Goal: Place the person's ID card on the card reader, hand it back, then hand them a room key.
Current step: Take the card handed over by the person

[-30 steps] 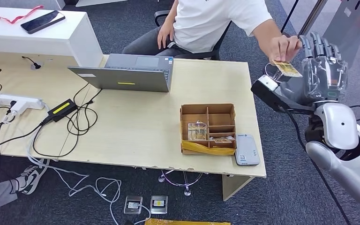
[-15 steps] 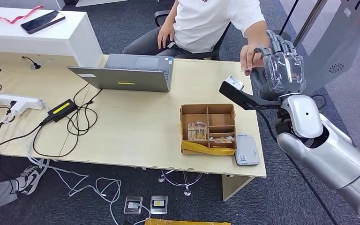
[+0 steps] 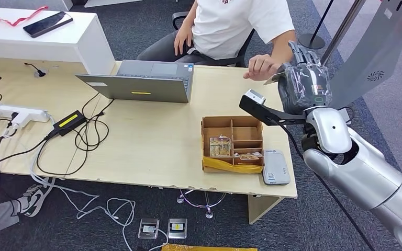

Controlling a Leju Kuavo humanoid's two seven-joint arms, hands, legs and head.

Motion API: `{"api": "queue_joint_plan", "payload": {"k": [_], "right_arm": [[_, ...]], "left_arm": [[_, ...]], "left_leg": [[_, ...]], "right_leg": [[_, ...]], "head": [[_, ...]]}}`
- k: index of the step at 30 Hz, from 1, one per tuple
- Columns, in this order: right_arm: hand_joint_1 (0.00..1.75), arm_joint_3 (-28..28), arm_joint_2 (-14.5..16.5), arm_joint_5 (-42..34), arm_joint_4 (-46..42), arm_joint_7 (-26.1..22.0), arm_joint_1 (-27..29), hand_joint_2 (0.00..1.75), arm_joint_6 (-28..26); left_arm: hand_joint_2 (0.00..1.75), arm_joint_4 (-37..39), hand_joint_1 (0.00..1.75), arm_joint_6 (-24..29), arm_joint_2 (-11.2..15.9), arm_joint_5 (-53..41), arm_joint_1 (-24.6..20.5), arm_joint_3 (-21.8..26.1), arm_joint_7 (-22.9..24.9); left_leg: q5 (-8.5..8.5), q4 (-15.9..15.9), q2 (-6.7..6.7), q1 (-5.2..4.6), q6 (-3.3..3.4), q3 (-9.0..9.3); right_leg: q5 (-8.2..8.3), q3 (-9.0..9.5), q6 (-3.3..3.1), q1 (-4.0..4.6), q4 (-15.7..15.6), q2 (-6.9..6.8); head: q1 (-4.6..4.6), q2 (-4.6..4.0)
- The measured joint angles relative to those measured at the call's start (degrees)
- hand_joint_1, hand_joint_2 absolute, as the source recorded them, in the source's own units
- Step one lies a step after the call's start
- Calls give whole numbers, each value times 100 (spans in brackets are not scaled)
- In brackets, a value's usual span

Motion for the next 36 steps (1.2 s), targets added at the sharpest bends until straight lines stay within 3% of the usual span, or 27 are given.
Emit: {"api": "queue_joint_plan", "payload": {"k": [11,23,36], "right_arm": [[175,5,-78,-223,45,133,92,175,-125],[174,-185,-605,-498,59,430,994,175,-456],[173,-377,-738,-492,122,412,1614,175,-468]], "left_arm": [[175,8,0,12,-3,-1,4,73,-156],[175,8,0,-56,22,-2,6,144,-151],[175,8,0,-52,18,-2,5,151,-156]], "left_leg": [[3,3,2,1,-4,74],[5,4,7,3,-7,102],[6,4,7,5,-8,99]], "right_leg": [[4,-4,-2,1,-1,5],[10,0,-3,3,-5,5],[10,0,-3,5,-4,5]], "head": [[0,-1],[0,-1],[1,0]]}}
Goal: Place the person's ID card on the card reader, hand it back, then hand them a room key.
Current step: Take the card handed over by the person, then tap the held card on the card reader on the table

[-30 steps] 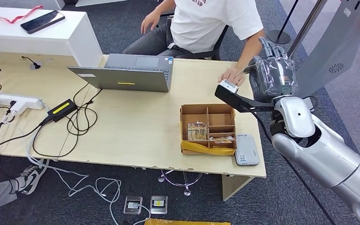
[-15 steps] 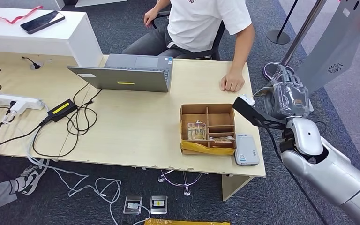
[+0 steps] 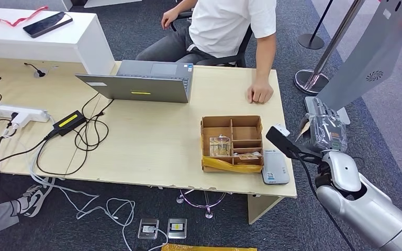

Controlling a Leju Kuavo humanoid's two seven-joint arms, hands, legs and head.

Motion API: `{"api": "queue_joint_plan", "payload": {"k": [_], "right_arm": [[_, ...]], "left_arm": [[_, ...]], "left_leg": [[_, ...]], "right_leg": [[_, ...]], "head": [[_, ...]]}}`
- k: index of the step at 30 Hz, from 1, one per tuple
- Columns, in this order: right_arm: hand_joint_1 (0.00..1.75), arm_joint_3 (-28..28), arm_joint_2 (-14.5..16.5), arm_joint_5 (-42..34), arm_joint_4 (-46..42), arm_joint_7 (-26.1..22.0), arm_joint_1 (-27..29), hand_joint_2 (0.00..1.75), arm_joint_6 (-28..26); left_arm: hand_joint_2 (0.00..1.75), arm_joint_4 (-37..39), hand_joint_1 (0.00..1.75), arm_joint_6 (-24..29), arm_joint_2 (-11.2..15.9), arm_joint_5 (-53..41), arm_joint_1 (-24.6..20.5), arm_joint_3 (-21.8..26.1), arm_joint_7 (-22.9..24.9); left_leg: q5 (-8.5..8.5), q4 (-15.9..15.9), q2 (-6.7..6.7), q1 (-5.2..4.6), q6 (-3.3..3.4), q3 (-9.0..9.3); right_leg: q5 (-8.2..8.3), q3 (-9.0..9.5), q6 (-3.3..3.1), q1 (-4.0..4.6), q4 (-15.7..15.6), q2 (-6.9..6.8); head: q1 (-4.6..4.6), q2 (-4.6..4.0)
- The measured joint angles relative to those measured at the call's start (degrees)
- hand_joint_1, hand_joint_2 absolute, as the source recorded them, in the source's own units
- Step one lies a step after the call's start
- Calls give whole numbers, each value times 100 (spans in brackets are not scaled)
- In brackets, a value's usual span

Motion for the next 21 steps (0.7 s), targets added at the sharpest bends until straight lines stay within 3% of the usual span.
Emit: {"api": "queue_joint_plan", "payload": {"k": [7,21], "right_arm": [[170,-28,67,62,79,-113,266,175,193],[171,-32,543,-154,713,-478,672,175,108]], "left_arm": [[175,0,0,16,-7,1,-1,1,74],[175,0,0,66,-33,0,-4,95,26]], "left_leg": [[0,0,0,0,0,-2],[2,0,-6,2,-3,-2]], "right_leg": [[0,1,0,0,1,-1],[0,1,0,1,0,-1]], "head": [[0,0],[-1,0]]}}
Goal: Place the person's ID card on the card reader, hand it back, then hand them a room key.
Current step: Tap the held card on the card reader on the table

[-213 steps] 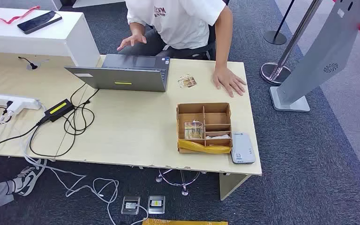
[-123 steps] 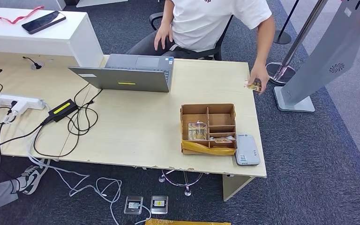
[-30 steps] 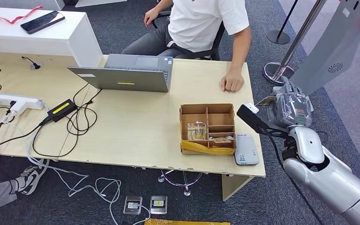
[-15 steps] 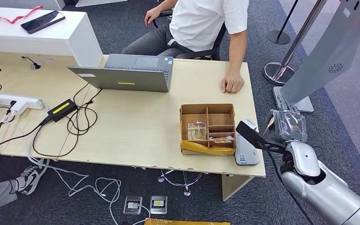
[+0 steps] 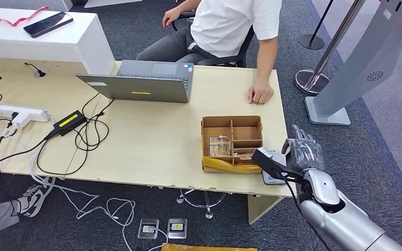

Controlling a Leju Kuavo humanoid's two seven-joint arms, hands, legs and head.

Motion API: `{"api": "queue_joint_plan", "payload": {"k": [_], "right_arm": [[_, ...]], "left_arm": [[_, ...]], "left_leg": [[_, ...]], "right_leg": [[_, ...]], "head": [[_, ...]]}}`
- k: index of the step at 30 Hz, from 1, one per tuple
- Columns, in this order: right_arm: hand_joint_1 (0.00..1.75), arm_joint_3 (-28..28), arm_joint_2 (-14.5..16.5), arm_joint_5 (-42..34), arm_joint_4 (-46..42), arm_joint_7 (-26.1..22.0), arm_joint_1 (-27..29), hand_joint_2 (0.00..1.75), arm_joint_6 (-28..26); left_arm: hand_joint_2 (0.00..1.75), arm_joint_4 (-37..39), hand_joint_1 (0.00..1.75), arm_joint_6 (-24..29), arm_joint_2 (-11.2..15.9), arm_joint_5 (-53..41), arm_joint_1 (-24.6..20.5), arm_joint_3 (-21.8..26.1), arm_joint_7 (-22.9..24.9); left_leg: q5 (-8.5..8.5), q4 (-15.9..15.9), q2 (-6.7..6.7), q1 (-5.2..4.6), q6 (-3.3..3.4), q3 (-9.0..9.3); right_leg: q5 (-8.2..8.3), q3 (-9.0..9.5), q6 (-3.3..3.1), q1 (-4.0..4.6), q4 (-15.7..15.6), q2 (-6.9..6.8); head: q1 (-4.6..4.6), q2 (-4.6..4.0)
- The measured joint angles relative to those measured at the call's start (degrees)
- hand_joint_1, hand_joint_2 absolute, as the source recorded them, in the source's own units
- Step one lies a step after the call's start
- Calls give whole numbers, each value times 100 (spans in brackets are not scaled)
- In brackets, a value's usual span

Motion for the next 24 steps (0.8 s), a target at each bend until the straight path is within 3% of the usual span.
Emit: {"api": "queue_joint_plan", "payload": {"k": [24], "right_arm": [[165,-398,22,-180,239,212,653,175,-379]], "left_arm": [[175,0,0,-78,33,-2,3,8,-108]], "left_leg": [[0,0,6,0,-1,7]], "right_leg": [[0,1,0,0,-1,6]], "head": [[0,0]]}}
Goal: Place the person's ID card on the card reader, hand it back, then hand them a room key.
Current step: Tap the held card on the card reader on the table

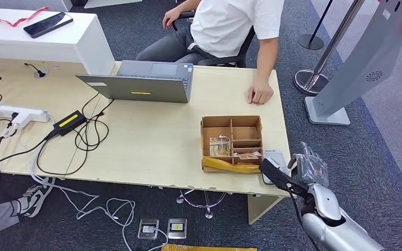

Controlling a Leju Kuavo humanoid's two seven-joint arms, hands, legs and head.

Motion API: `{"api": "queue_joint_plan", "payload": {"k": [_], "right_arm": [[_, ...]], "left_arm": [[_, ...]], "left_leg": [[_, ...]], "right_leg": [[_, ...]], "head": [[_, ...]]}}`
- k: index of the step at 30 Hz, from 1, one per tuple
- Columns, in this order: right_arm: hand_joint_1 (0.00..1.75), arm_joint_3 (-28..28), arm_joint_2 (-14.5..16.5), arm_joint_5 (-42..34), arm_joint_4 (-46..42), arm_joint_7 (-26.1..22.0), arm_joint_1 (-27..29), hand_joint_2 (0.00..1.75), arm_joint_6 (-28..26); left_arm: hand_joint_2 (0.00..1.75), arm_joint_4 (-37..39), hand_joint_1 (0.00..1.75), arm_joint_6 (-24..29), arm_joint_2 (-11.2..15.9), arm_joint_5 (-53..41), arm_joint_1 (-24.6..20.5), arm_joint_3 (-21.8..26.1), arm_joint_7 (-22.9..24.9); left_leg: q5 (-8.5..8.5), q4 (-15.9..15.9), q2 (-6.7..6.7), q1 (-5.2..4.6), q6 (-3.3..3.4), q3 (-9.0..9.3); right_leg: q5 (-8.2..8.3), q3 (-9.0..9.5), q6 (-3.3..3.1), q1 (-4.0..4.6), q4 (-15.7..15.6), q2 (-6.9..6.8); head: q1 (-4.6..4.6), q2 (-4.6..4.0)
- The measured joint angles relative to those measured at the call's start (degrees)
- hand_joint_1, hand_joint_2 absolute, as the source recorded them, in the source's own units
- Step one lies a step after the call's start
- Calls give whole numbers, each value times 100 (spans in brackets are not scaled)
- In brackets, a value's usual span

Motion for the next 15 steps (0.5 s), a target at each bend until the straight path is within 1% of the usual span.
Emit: {"api": "queue_joint_plan", "payload": {"k": [7,15], "right_arm": [[163,-67,2,-12,0,11,56,175,-19],[164,-71,25,-4,2,-60,61,175,-21]], "left_arm": [[175,0,0,-5,5,-1,0,0,-1],[175,0,0,-10,13,0,0,0,-1]], "left_leg": [[0,0,1,0,0,5],[0,0,1,0,0,6]], "right_leg": [[1,5,0,0,0,0],[1,8,0,0,0,0]], "head": [[1,0],[-1,1]]}}
